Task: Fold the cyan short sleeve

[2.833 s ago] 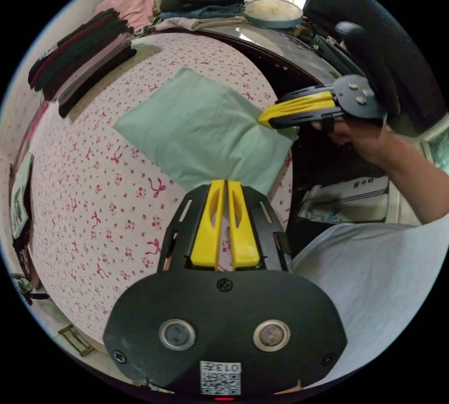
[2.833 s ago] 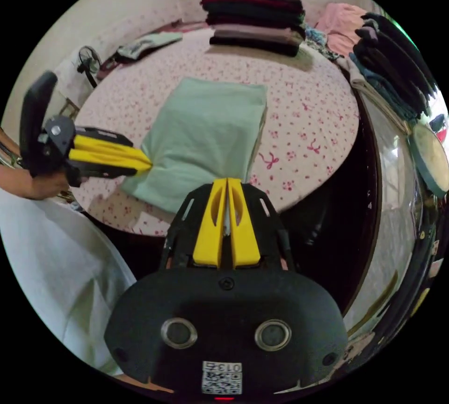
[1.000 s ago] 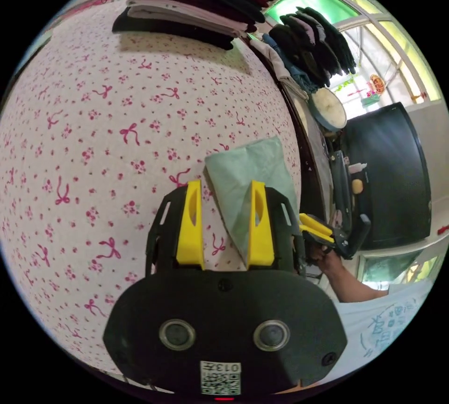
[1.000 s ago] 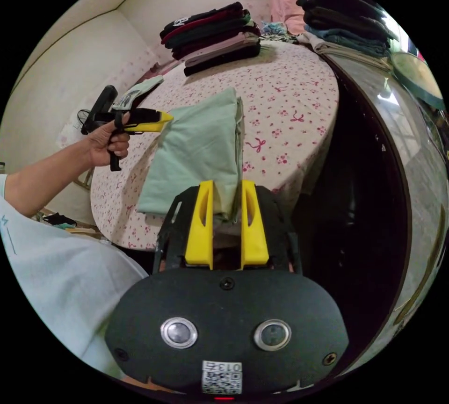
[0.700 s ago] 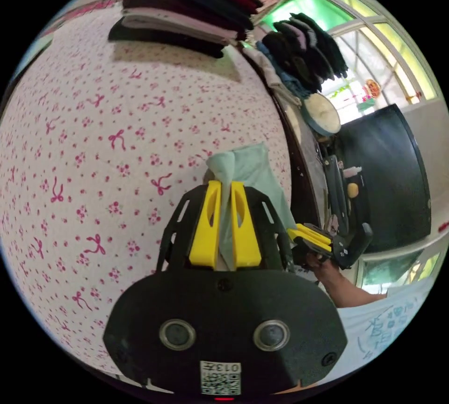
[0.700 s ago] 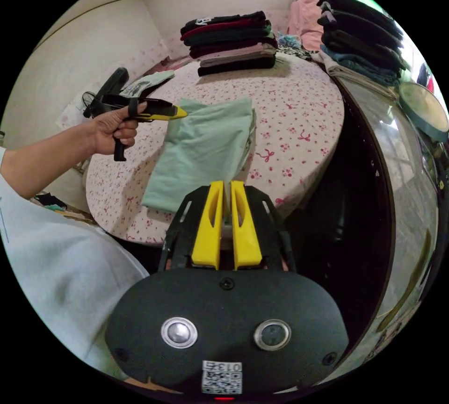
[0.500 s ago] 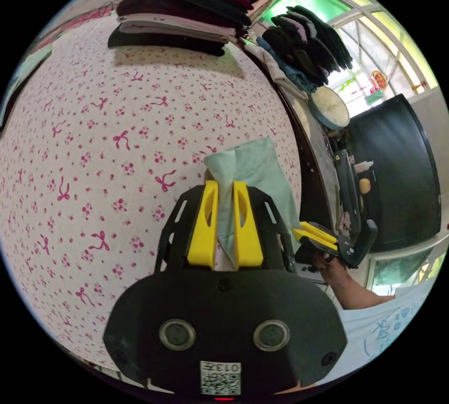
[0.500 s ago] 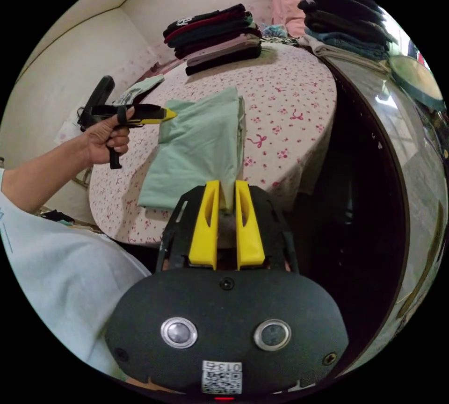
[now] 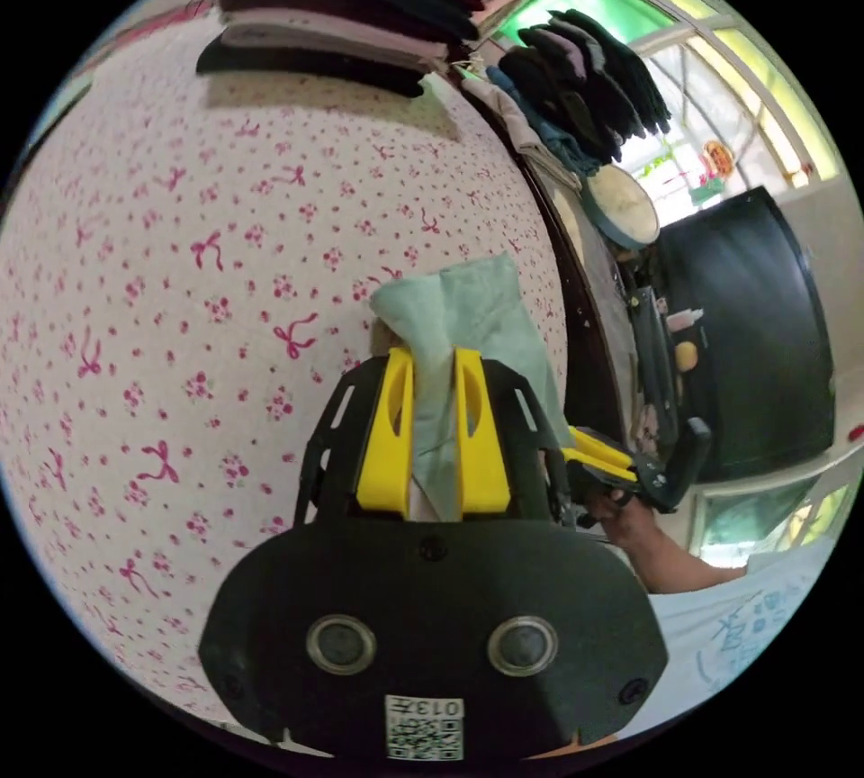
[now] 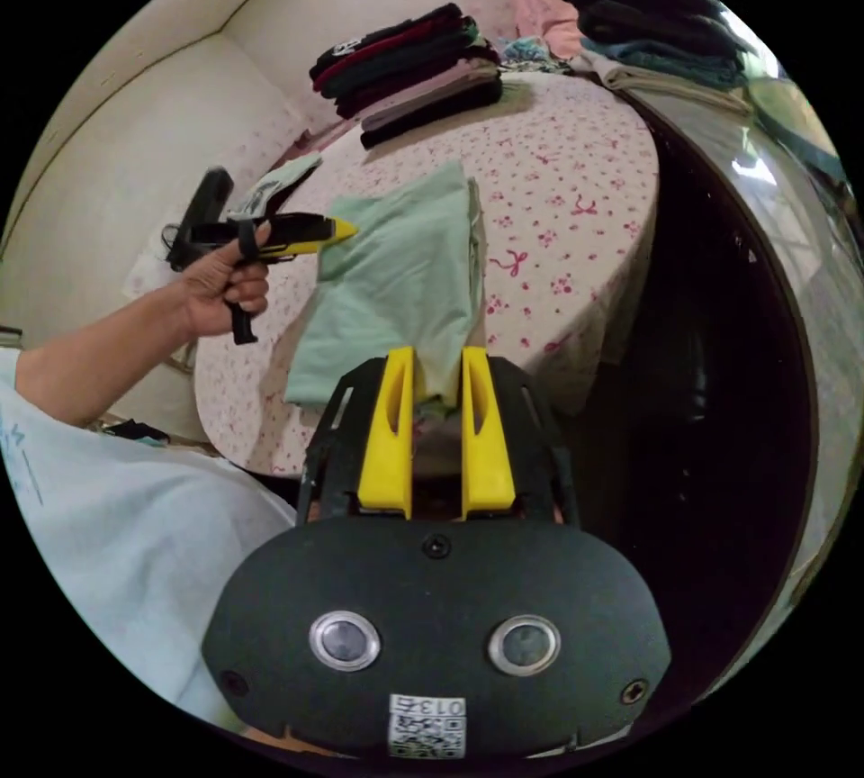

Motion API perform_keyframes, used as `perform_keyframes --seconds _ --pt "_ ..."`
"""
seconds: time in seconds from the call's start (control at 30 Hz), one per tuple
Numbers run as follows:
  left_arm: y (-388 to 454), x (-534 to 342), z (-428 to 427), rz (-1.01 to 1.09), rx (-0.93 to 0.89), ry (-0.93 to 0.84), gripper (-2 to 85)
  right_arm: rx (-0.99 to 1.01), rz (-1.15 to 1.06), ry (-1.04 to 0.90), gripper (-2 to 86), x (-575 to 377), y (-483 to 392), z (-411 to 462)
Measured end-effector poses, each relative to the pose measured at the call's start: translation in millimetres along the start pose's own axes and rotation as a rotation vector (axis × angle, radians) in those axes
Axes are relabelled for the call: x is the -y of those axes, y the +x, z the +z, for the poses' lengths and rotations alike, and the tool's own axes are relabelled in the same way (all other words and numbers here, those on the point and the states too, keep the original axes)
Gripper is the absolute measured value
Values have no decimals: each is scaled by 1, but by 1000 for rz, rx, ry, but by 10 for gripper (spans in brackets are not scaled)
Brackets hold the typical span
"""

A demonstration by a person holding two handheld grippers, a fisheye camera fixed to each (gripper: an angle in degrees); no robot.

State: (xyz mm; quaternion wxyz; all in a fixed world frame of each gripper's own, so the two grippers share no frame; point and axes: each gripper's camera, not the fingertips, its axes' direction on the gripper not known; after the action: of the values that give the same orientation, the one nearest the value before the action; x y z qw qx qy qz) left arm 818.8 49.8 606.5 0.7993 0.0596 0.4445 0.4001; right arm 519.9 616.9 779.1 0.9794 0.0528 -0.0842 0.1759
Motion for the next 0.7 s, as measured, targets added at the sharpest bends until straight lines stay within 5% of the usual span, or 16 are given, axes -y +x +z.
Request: perform_keyframes --seconds 0.23,0.7 --pt "25 -11 -35 172 83 75 50 -172 -141 6 25 30 -41 -16" --pt "39 29 -162 257 -64 289 51 -234 -287 155 19 133 -101 -79"
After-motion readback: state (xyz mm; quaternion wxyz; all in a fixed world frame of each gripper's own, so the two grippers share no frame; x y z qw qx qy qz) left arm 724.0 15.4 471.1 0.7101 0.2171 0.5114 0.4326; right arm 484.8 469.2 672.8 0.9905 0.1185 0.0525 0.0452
